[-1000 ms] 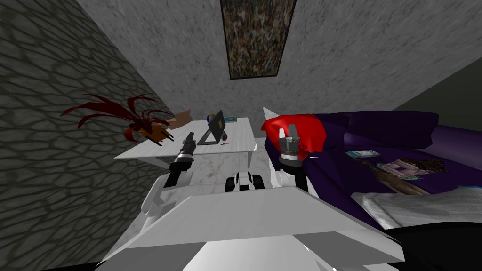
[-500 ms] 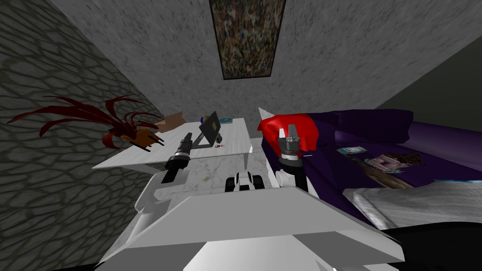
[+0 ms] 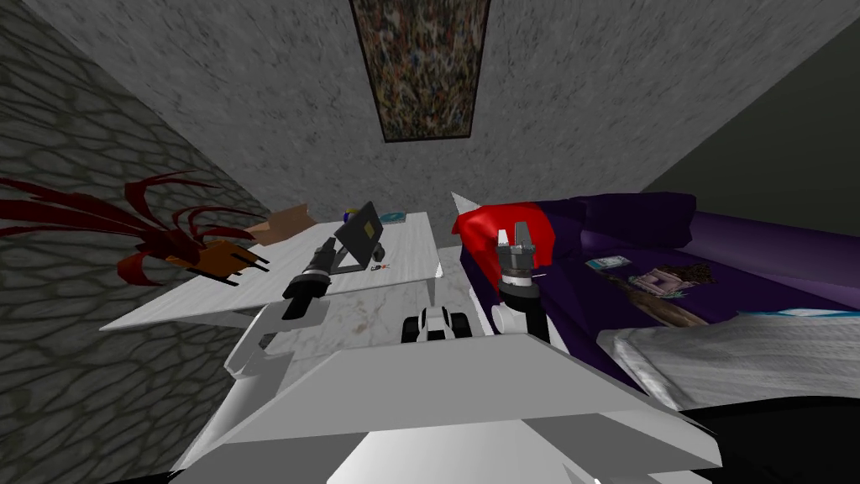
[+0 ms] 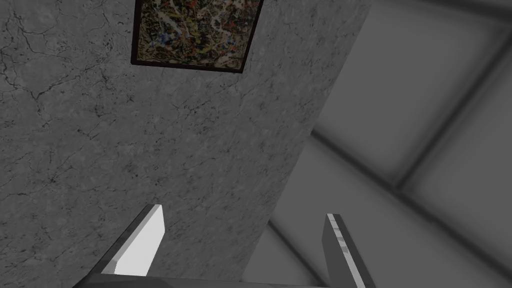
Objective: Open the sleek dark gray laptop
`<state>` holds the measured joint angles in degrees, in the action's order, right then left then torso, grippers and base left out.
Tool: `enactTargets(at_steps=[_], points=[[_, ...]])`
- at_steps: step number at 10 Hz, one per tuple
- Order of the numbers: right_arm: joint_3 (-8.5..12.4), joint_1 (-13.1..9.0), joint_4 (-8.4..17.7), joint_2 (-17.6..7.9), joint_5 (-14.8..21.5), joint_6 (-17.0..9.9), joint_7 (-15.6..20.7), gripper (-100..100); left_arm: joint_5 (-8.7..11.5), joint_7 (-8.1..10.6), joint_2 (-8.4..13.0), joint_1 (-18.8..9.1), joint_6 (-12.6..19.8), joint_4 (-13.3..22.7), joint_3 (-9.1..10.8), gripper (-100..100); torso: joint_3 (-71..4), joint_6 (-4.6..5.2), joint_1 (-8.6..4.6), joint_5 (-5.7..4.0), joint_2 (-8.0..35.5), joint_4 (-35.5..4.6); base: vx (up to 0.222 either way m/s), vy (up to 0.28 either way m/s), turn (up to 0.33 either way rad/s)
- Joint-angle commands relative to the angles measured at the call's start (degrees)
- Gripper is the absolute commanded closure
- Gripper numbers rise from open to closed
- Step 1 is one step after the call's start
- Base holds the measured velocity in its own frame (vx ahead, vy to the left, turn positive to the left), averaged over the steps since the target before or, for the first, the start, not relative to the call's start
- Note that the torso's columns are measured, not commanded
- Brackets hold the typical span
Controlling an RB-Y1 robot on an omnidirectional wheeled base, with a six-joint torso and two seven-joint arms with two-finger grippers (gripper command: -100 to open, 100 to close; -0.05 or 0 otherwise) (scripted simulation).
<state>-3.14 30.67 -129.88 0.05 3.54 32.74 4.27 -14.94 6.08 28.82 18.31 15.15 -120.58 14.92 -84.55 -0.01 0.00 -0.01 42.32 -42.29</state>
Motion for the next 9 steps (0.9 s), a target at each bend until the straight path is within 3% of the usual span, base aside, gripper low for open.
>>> enactTargets(at_steps=[1,7,8,9], points=[[0.0,0.0,0.0,0.0,0.0,0.0,0.0,0,-0.65,-0.2,1.71,-0.5,3.03,-0.05,0.53,-100,0.0,0.0,0.05,0.02,-0.01,0.0,0.038,-0.043,-0.024],[0.0,0.0,0.0,0.0,0.0,0.0,0.0,0,-2.55,-0.68,5.71,-2.06,10.24,1.31,2.26,-100,-0.03,0.0,-0.02,0.0,-0.04,0.01,0.038,-0.044,-0.079],[0.0,0.0,0.0,0.0,0.0,0.0,0.0,0,-2.44,-0.64,5.32,-2.06,9.38,1.32,2.01,-100,-0.03,0.01,-0.03,0.0,-0.05,0.01,0.022,-0.026,-0.011],[0.01,0.0,0.0,-0.01,0.0,0.0,0.0,0,-2.72,-0.78,5.21,-1.9,11.18,0.03,2.11,-100,0.02,-0.01,0.08,0.02,0.03,-0.01,0.04,0.031,-0.082]])
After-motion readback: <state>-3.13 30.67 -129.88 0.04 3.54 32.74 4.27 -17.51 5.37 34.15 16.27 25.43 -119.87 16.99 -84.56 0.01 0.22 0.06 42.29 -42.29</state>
